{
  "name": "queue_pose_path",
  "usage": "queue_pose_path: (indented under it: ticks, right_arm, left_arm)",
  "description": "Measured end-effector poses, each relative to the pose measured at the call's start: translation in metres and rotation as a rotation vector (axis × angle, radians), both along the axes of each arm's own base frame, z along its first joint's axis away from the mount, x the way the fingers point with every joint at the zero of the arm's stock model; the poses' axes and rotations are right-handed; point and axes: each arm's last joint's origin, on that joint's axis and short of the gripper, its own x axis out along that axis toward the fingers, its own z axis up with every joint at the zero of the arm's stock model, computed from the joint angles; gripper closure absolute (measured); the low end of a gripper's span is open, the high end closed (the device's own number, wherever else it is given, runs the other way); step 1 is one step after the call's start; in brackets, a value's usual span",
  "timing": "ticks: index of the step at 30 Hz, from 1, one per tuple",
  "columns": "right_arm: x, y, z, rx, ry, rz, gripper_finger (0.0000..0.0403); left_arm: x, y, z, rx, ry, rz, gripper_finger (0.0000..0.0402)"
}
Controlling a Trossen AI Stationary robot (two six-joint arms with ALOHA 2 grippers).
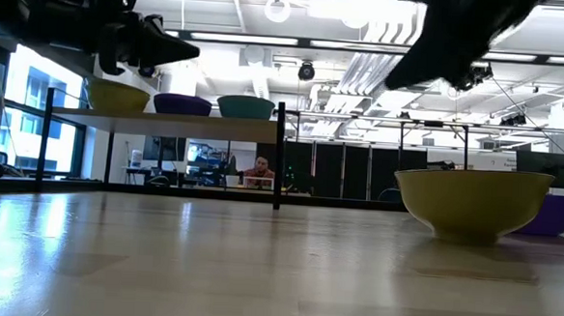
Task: Pick & Place Mini bowls
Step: Stack the top blue and white patterned bowl on the blue and white patterned bowl on the shelf
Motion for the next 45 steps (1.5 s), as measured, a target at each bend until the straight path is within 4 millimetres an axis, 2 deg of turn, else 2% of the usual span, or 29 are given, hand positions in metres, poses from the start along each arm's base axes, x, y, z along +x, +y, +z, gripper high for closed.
queue_pose_path:
  ticks: [5, 9, 17, 23, 29, 35, 40, 45]
  right_arm:
    - [-0.008, 0.01, 0.032, 0.066, 0.076, -0.107, 0.0362]
    - [-0.018, 0.01, 0.045, 0.102, 0.151, -0.2, 0.0347]
    - [-0.04, 0.0, 0.045, 0.13, 0.313, -0.404, 0.0323]
    - [-0.041, -0.006, 0.044, 0.159, 0.338, -0.462, 0.0284]
    - [-0.035, -0.04, 0.044, 0.123, 0.393, -0.549, 0.0248]
    - [-0.026, -0.078, 0.045, 0.057, 0.414, -0.535, 0.0231]
    - [-0.018, -0.115, 0.048, 0.076, 0.368, -0.541, 0.022]
    - [-0.018, -0.152, 0.046, 0.075, 0.389, -0.542, 0.0203]
  left_arm:
    - [0.0, 0.0, 0.0, 0.019, 0.003, -0.002, 0.0401]
    - [0.0, 0.0, 0.0, 0.024, 0.004, -0.002, 0.0401]
    - [0.0, 0.0, -0.001, 0.046, 0.021, -0.003, 0.0401]
    - [0.0, 0.0, 0.0, 0.05, 0.006, -0.001, 0.0401]
    - [0.0, 0.0, 0.003, 0.059, -0.017, 0.0, 0.0401]
    - [0.001, 0.001, 0.001, 0.063, -0.008, 0.001, 0.0401]
    - [0.001, 0.001, 0.0, 0.064, 0.012, 0.006, 0.0401]
    - [0.001, 0.001, 0.0, 0.07, 0.009, 0.009, 0.0401]
